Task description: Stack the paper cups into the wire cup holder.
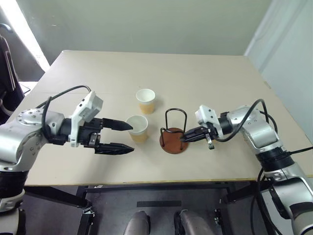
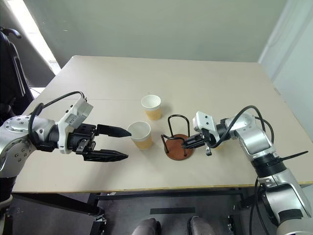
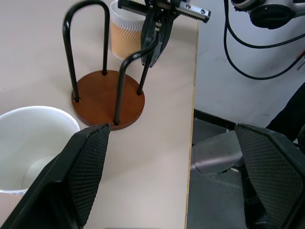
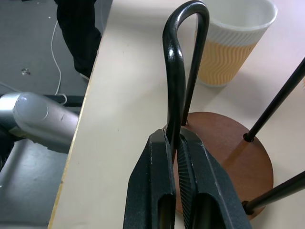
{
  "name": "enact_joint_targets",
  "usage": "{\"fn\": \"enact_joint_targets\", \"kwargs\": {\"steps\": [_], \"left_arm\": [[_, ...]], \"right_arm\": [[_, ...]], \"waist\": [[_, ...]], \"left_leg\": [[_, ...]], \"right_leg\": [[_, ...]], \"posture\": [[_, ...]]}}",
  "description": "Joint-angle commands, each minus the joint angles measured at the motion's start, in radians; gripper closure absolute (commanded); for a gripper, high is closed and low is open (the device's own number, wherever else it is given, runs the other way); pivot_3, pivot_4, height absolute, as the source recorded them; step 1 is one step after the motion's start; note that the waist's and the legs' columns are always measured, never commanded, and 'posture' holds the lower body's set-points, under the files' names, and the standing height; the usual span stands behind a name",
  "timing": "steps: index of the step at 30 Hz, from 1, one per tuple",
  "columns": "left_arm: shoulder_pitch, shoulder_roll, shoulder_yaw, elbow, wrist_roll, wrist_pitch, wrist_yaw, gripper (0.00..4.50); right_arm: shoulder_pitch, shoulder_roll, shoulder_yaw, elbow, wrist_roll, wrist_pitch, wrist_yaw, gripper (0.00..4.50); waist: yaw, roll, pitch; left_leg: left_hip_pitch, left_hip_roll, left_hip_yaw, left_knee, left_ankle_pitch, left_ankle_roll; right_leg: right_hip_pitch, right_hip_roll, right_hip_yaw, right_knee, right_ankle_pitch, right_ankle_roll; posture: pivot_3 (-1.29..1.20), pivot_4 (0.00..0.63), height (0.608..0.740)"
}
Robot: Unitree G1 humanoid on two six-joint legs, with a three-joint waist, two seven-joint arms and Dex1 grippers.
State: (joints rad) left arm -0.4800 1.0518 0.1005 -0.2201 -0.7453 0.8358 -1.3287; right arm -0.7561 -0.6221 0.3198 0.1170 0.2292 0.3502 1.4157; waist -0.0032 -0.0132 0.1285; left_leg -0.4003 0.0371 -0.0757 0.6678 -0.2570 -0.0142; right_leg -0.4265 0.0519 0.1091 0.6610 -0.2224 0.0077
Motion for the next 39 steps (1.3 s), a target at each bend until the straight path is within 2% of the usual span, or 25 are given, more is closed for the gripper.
{"fn": "enact_joint_targets", "kwargs": {"steps": [1,3,12,20,30,39], "left_arm": [[-0.016,0.007,0.026,-0.028,-0.015,-0.009,0.001,0.00],[-0.017,0.007,0.026,-0.028,-0.015,-0.010,0.002,0.00],[-0.023,-0.002,0.020,-0.029,-0.020,-0.010,0.011,0.00],[-0.037,-0.013,0.007,-0.024,-0.016,-0.011,0.017,0.00],[-0.054,-0.025,-0.009,-0.008,-0.007,-0.023,0.013,0.00],[-0.086,-0.033,-0.018,0.028,0.018,-0.050,0.012,0.00]], "right_arm": [[-0.027,-0.006,-0.002,-0.007,-0.013,-0.027,0.016,3.99],[-0.028,-0.009,0.001,-0.006,-0.017,-0.030,0.023,3.56],[-0.016,-0.018,-0.005,-0.019,-0.033,-0.045,0.023,0.52],[-0.020,-0.051,-0.017,-0.027,-0.045,-0.043,0.020,0.52],[-0.028,-0.153,-0.081,-0.075,0.007,0.023,0.041,0.52],[-0.059,-0.164,-0.172,-0.097,0.078,0.129,-0.012,0.52]], "waist": [[0.000,0.000,0.000],[0.000,0.000,0.000],[0.000,0.000,0.000],[0.000,0.000,0.000],[0.001,0.000,0.000],[0.001,0.000,0.000]], "left_leg": [[0.000,0.000,0.000,0.000,0.000,0.000],[0.000,0.000,0.000,0.000,0.000,0.000],[0.000,0.000,0.000,0.000,0.000,0.000],[0.000,0.000,0.000,0.000,0.000,0.000],[0.000,0.000,0.000,-0.001,0.000,0.000],[0.000,0.000,0.000,-0.001,0.000,0.000]], "right_leg": [[0.000,0.000,0.000,0.000,0.000,0.000],[0.000,0.000,0.000,0.000,0.000,0.000],[0.000,0.000,0.000,0.000,0.000,0.000],[0.000,0.000,0.000,0.000,0.000,-0.001],[0.000,0.000,0.000,0.000,0.000,-0.001],[0.000,0.000,0.000,0.000,0.000,-0.001]], "posture": [[0.00,0.150,0.740],[0.00,0.150,0.740],[0.00,0.150,0.740],[0.00,0.150,0.740],[0.00,0.150,0.740],[0.00,0.150,0.740]]}}
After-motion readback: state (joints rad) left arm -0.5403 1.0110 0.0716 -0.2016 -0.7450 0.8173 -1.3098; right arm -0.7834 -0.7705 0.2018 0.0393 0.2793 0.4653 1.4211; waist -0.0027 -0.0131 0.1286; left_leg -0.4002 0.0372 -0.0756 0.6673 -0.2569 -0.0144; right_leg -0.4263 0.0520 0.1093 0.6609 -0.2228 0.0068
